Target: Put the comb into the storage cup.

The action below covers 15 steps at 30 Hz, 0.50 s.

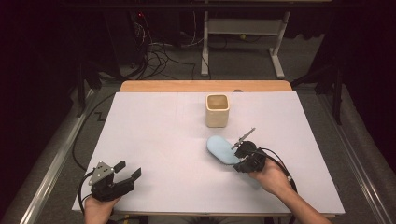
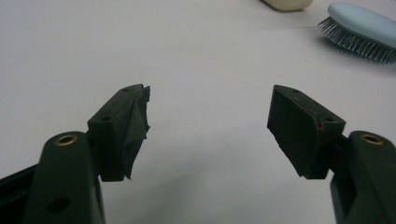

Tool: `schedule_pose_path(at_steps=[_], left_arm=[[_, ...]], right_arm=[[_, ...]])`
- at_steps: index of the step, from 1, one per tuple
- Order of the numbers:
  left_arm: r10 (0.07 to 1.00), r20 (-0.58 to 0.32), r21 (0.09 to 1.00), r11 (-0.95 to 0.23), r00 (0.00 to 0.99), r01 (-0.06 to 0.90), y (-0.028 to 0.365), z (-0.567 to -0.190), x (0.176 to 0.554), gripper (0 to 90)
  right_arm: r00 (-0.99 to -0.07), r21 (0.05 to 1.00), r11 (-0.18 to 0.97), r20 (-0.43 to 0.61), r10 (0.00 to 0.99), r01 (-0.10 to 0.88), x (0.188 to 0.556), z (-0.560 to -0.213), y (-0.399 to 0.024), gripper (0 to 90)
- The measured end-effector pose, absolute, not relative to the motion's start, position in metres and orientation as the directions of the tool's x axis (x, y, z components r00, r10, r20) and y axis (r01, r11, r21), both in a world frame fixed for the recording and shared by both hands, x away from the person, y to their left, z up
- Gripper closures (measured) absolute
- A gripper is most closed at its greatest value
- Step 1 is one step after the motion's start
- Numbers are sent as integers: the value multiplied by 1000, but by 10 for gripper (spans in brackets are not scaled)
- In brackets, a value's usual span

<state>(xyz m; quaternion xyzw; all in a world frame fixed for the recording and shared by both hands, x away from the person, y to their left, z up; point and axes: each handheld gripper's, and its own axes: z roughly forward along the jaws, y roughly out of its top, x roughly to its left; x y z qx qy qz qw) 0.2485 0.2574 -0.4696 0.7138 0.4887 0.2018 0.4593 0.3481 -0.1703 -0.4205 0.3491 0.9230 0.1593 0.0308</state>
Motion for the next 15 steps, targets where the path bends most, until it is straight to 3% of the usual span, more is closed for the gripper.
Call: schedule_pose_path(at_steps=[6, 15], left_arm=[[882, -160, 853, -102, 443, 511, 257, -470, 249, 296], [883, -161, 857, -97, 441, 506, 258, -469, 248, 294]], right_arm=[[-756, 363, 692, 55, 652, 624, 341, -410, -173, 813], [-725, 396, 670, -14, 689, 628, 341, -403, -178, 513]])
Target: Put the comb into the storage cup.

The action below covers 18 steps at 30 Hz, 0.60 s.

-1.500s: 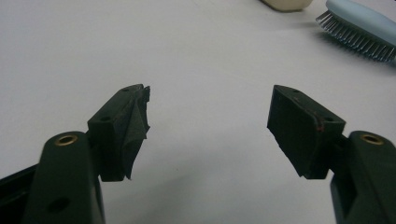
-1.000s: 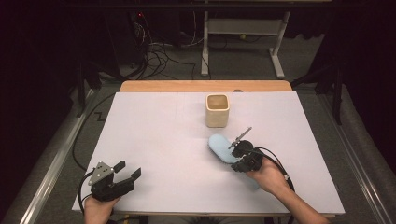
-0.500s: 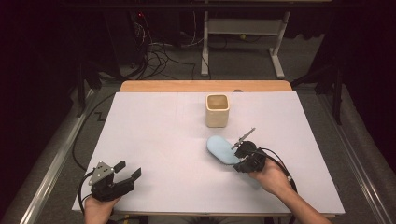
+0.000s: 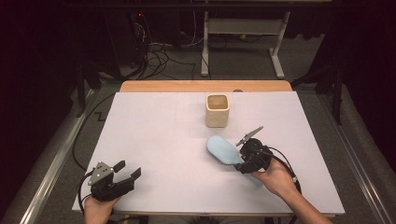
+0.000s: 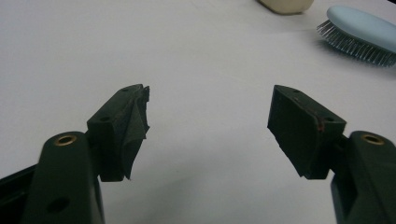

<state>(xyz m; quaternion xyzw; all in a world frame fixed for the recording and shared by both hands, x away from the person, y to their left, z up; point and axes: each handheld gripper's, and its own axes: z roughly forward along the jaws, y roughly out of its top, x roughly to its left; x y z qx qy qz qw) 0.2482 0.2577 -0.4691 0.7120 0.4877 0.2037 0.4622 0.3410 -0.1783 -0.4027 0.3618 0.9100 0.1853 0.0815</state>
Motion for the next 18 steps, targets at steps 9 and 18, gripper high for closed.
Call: schedule_pose_path(at_steps=[9, 18], left_arm=[[882, -159, 857, -98, 443, 505, 258, -469, 248, 294], [882, -160, 857, -98, 443, 505, 258, -469, 248, 294]], right_arm=[[-702, 359, 661, -22, 712, 659, 352, -415, -177, 404], [-702, 324, 668, -17, 712, 670, 358, -425, -173, 424]])
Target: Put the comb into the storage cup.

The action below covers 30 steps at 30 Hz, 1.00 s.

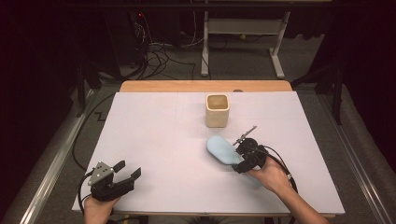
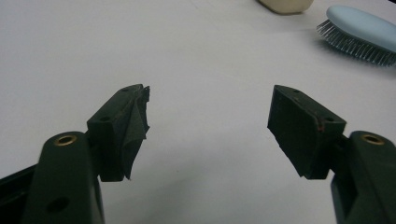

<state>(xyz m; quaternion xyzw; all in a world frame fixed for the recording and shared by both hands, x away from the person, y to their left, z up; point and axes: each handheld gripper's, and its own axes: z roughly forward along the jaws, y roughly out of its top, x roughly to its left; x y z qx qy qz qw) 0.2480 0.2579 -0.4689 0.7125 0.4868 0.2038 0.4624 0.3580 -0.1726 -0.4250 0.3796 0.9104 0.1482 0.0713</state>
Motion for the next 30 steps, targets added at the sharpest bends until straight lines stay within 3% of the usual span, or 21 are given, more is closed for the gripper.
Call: schedule_pose_path(at_steps=[20, 30], left_arm=[[882, -160, 857, -99, 443, 506, 258, -469, 248, 294], [882, -160, 857, -98, 443, 506, 257, -469, 248, 295]], right_arm=[[-703, 270, 684, -35, 710, 678, 362, -436, -162, 530], [-704, 273, 688, -50, 709, 673, 361, -435, -161, 676]])
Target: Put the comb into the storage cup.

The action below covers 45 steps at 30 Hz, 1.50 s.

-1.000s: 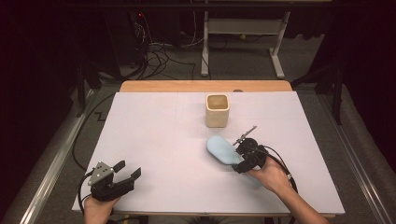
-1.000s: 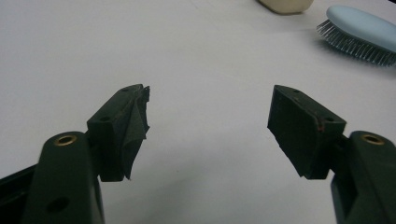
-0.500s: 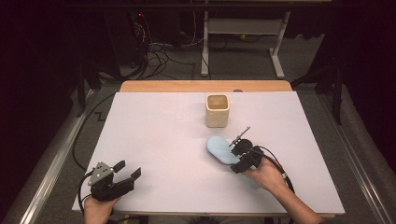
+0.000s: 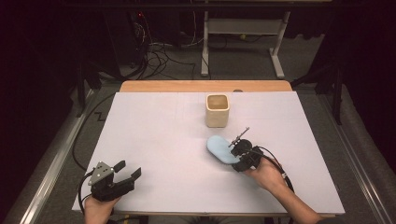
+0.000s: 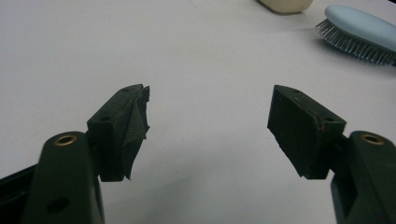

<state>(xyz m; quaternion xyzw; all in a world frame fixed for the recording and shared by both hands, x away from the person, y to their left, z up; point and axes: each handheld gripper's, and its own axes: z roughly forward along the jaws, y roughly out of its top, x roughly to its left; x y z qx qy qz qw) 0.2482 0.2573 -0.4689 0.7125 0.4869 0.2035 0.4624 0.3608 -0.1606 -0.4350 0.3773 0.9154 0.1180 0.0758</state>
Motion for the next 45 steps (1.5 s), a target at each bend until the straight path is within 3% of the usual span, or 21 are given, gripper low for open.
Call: schedule_pose_path(at_steps=[16, 45], left_arm=[[883, -158, 857, -99, 441, 506, 257, -469, 248, 292], [880, -155, 859, -104, 449, 501, 255, -468, 249, 292]], right_arm=[[-726, 260, 712, -56, 686, 652, 361, -435, -159, 701], [-744, 324, 712, -36, 667, 623, 352, -428, -166, 705]])
